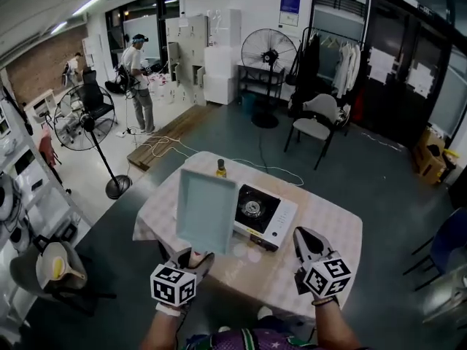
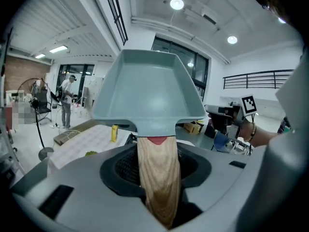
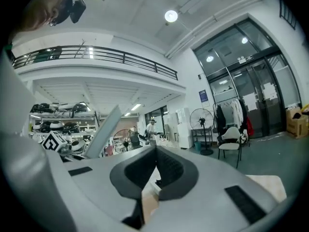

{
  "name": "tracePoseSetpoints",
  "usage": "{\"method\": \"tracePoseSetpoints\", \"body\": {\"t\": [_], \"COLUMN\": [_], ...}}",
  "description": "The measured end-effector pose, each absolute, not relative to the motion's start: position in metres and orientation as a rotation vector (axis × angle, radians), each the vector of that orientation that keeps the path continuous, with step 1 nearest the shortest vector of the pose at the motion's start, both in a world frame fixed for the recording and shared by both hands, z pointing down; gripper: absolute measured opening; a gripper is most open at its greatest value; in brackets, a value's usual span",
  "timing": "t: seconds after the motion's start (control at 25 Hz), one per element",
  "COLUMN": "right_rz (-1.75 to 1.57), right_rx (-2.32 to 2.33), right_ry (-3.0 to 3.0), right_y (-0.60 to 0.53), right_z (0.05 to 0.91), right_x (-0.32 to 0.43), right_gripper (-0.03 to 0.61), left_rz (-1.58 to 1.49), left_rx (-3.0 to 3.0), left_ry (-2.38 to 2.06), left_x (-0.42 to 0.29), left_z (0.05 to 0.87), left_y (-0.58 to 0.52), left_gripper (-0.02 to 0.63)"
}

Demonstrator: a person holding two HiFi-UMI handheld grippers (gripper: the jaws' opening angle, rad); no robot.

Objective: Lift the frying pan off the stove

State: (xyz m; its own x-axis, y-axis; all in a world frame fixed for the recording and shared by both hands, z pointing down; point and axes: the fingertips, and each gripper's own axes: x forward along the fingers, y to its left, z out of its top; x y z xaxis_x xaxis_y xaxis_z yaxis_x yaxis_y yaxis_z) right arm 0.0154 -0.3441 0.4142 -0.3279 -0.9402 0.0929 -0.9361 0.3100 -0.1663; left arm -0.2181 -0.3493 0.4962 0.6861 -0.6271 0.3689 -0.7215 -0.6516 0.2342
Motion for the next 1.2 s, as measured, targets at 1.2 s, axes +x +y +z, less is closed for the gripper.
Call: {"method": "tracePoseSetpoints", "body": {"t": [1.2], "right_rz": [-0.089], "right_rx": [-1.879], "right_ry": [2.386], "right_y": [-0.307], "right_z": [0.342], "right_x": [0.014], "right_gripper": [0.005], "left_rz": [0.02], "left_rx": [2.623], "left_ry": [-1.579], "left_x": [-0.334], "left_z": [0.356], "left_y": [-0.333], "left_gripper": [0.187]}}
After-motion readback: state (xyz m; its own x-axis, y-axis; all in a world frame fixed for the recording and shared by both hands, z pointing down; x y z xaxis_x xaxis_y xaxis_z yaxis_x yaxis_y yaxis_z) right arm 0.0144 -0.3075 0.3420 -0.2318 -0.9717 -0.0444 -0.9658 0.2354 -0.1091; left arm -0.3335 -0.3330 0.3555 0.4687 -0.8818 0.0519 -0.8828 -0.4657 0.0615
